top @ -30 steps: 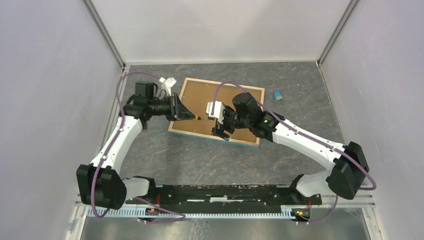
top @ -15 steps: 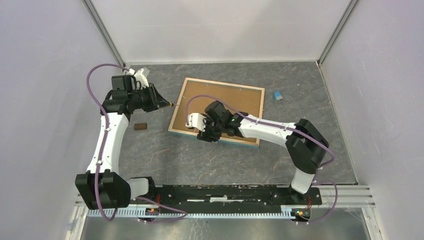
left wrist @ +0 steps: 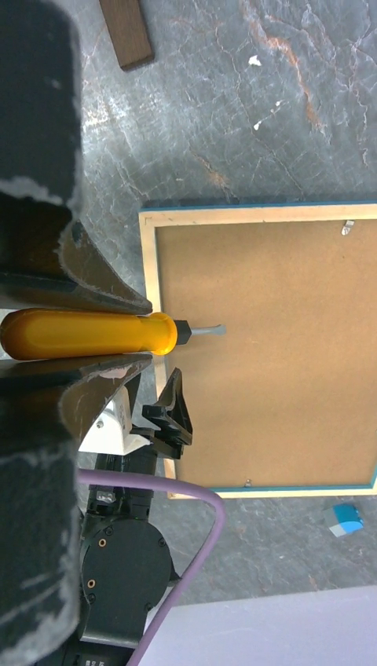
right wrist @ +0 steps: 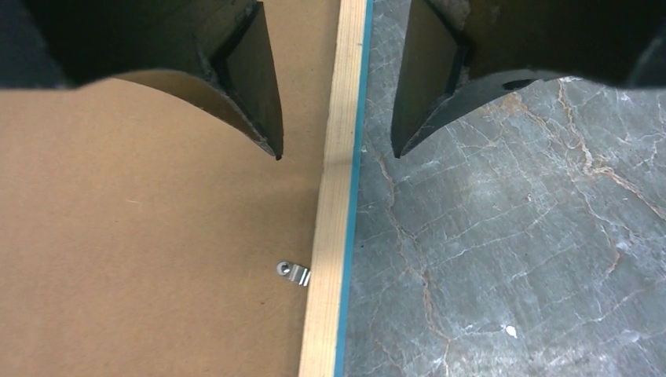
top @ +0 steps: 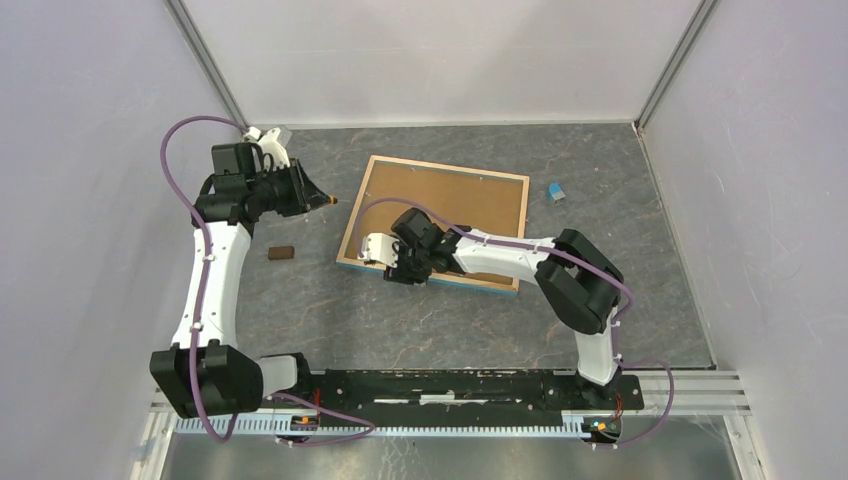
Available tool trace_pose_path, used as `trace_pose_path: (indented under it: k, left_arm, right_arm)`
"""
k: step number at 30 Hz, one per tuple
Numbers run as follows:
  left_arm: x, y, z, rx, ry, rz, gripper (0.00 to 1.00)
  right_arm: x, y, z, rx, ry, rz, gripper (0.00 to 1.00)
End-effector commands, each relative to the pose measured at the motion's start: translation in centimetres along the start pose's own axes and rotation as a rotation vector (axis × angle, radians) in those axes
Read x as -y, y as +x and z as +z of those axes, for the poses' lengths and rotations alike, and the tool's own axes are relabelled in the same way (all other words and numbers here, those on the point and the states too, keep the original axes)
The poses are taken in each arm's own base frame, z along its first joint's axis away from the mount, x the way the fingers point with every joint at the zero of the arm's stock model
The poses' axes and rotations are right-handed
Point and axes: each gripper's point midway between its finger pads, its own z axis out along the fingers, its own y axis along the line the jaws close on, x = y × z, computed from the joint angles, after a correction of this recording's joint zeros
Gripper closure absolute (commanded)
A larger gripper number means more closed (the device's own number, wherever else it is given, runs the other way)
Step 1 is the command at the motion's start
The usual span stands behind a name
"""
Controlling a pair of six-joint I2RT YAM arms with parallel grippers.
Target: Take the photo out of the frame
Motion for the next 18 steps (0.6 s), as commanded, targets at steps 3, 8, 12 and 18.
trace_pose_path:
  k: [3,8,12,18]
  left_arm:
    - [0.0,-0.9,-1.0,0.029,-0.011,0.122,0.98]
    - [-0.3,-0.8,-1.3,0.017,-0.025,0.158,0.98]
    - [-0.7,-0.7,-1.4,-0.001,-0.037,0.207,0.98]
    - [-1.6,0.4,-1.2,-0.048,-0.056,0.265,0.98]
  right_arm:
    - [-1.3,0.3,0.7,-0.019,-0.049,-0.018,0.47]
    - [-3.7,2.7,-0.1,-0.057,-0.114,-0.013,0.64]
    - [-6.0,5.2,-1.3,-0.081,-0.169,-0.01,0.72]
    - [-9.7,7.8,-3.4,-0.076,-0.273,0.002,0.8]
